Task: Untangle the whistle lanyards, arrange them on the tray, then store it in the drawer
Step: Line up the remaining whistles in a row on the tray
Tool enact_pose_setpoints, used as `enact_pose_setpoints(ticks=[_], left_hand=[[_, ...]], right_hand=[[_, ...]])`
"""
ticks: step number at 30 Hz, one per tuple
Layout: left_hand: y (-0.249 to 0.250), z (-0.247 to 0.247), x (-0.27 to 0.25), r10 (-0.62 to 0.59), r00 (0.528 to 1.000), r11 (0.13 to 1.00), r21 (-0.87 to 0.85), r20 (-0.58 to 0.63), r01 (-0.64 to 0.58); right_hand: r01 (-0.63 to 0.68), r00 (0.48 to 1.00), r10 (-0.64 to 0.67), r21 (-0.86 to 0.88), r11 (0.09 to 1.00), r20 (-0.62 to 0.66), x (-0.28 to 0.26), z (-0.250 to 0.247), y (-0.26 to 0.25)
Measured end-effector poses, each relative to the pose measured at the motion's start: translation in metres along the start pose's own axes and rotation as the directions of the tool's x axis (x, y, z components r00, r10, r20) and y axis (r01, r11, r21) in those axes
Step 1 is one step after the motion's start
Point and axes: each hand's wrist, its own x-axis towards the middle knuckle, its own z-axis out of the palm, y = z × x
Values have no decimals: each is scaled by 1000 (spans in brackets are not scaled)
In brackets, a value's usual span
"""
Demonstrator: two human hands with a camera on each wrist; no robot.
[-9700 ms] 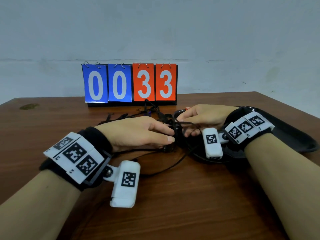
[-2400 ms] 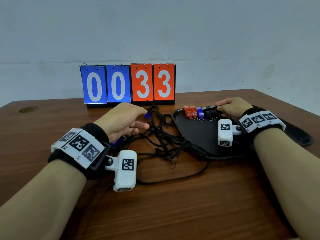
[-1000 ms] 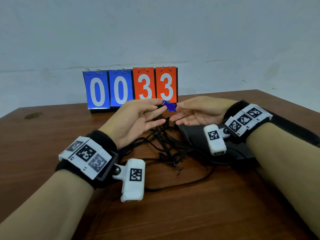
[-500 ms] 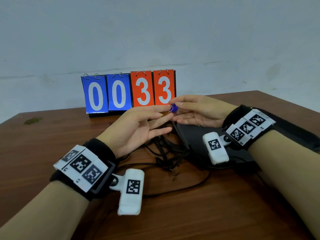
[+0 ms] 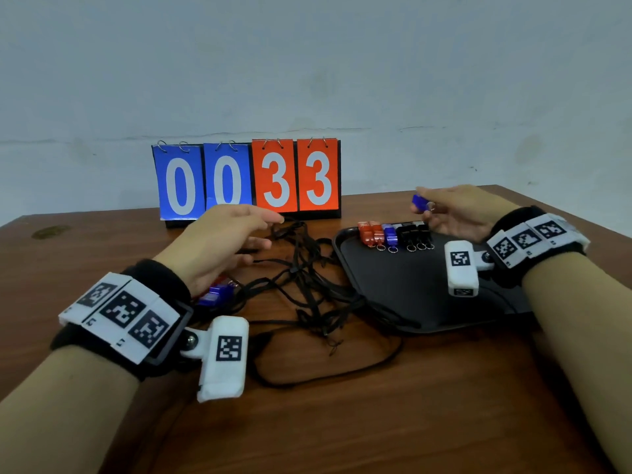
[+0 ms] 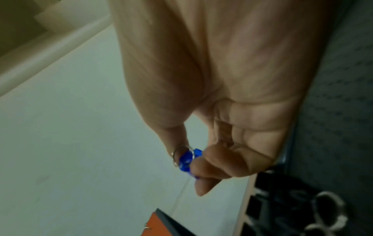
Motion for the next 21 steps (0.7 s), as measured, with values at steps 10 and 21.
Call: enact_pose_setpoints(ticks=[10,21], left_hand=[[-5,-17,5,70,996,894,447,-47,-42],[-5,-20,6,-71,997,787,613,-13,64]], right_hand=[[-3,981,-34,-189,982,-189,13,-15,20],[-77,954,-27,-331,940,-298,24,-28,23]])
